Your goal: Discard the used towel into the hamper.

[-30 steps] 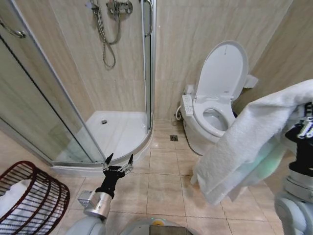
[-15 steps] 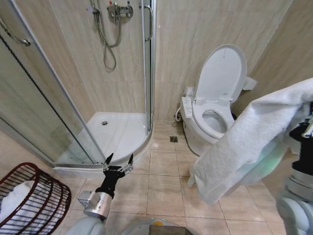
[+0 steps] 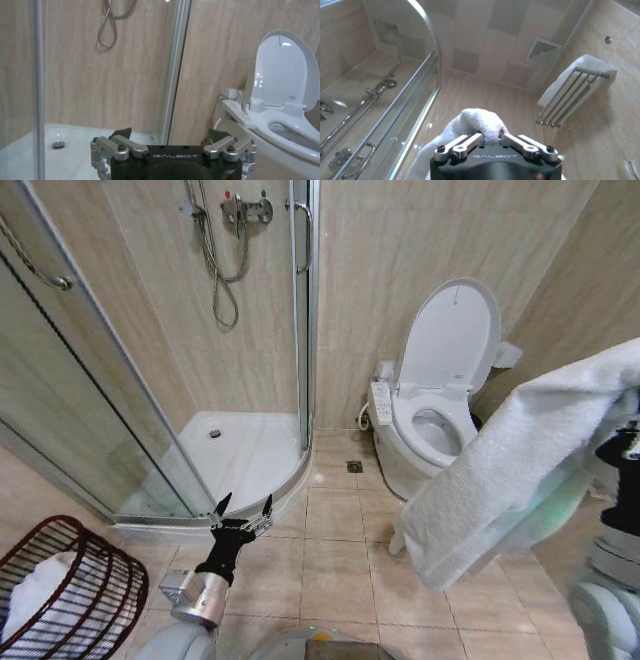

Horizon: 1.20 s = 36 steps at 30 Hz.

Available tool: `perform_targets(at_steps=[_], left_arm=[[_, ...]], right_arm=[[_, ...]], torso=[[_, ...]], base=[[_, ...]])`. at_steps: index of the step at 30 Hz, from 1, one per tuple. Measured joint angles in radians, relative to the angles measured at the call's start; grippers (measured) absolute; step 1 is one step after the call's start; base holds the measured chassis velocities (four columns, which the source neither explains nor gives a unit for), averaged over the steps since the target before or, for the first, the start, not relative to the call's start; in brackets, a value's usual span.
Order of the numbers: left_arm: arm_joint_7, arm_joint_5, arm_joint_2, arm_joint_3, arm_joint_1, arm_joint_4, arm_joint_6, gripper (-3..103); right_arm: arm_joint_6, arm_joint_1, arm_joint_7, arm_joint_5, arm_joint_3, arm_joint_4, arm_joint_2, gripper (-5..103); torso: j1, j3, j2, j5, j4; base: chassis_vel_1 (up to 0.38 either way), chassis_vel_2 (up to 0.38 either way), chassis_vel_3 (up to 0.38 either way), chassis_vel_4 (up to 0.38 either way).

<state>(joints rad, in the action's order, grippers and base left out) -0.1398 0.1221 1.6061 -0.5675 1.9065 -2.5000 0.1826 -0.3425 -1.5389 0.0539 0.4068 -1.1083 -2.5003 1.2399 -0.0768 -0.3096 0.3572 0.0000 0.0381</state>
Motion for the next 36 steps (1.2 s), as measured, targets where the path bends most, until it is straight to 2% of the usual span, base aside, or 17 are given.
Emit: perform_targets(at_steps=[4,8,16,22,26,30,36], left_arm=[[0.000,0.000,0.000,0.000,0.000,0.000,0.000,100],[0.000,0.000,0.000,0.000,0.000,0.000,0.000,100],[0.000,0.000,0.000,0.000,0.000,0.000,0.000,100],[0.000,0.000,0.000,0.000,0.000,0.000,0.000,100],[0.000,0.000,0.000,0.000,0.000,0.000,0.000,100],[0.000,0.000,0.000,0.000,0.000,0.000,0.000,100],[0.000,0.000,0.000,0.000,0.000,0.000,0.000,100]], right_arm=[[0.003,0.000,-0.001,0.002,0.009,0.000,-0.002,2],[0.026,0.021,0.001,0.010,0.023,0.000,-0.039,2],[0.037,0.062,-0.017,0.106,-0.007,0.008,-0.104,2],[0.042,0.092,-0.013,0.083,0.010,0.029,-0.105,2],[0.045,0.035,-0.020,0.084,-0.045,0.008,-0.115,2],[0.048,0.021,-0.030,0.127,-0.093,0.002,-0.114,2],[0.052,0.102,-0.032,0.088,0.036,0.051,-0.089,2]], torso=[[-0.005,-0.012,0.016,0.0001,-0.0002],[-0.010,-0.021,0.031,0.0001,0.0000],[-0.022,-0.043,0.065,-0.0004,0.0000],[-0.031,-0.056,0.087,0.0000,0.0003],[-0.037,-0.066,0.103,0.0001,-0.0002],[-0.043,-0.075,0.119,-0.0002,-0.0002],[-0.054,-0.093,0.147,0.0001,0.0003]], base=[[0.000,0.000,0.000,0.000],[0.000,0.000,0.000,0.000],[0.000,0.000,0.000,0.000],[0.000,0.000,0.000,0.000],[0.000,0.000,0.000,0.000],[0.000,0.000,0.000,0.000],[0.000,0.000,0.000,0.000]])
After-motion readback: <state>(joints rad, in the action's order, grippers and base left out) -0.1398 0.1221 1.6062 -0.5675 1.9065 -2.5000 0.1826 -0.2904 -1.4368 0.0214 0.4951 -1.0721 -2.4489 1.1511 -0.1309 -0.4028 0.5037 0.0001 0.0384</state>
